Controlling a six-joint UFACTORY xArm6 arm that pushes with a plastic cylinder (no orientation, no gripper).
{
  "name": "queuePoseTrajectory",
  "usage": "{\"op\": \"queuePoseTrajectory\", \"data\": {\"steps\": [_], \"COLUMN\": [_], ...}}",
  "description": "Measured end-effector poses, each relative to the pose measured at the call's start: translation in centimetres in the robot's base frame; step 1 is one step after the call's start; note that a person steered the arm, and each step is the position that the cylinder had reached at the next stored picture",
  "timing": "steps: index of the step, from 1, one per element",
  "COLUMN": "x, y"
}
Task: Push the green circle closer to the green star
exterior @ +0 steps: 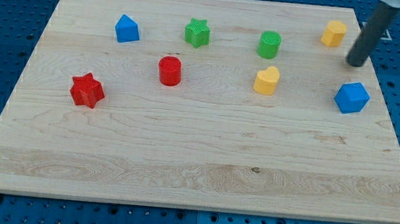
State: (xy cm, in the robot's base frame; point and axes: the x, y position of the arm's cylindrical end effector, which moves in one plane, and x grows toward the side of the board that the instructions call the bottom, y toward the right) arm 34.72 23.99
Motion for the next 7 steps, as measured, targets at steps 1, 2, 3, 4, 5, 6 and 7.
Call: {"op": "queuePoseTrajectory", "data": {"steps": [1,2,3,4,5,6,7], "x": [0.0,-0.8,-2.5,-4.3,-8.2,-8.4,-5.9], "y": [-6.5,-11.6,-16.9,-14.8,-12.6,-14.1,-17.2]}}
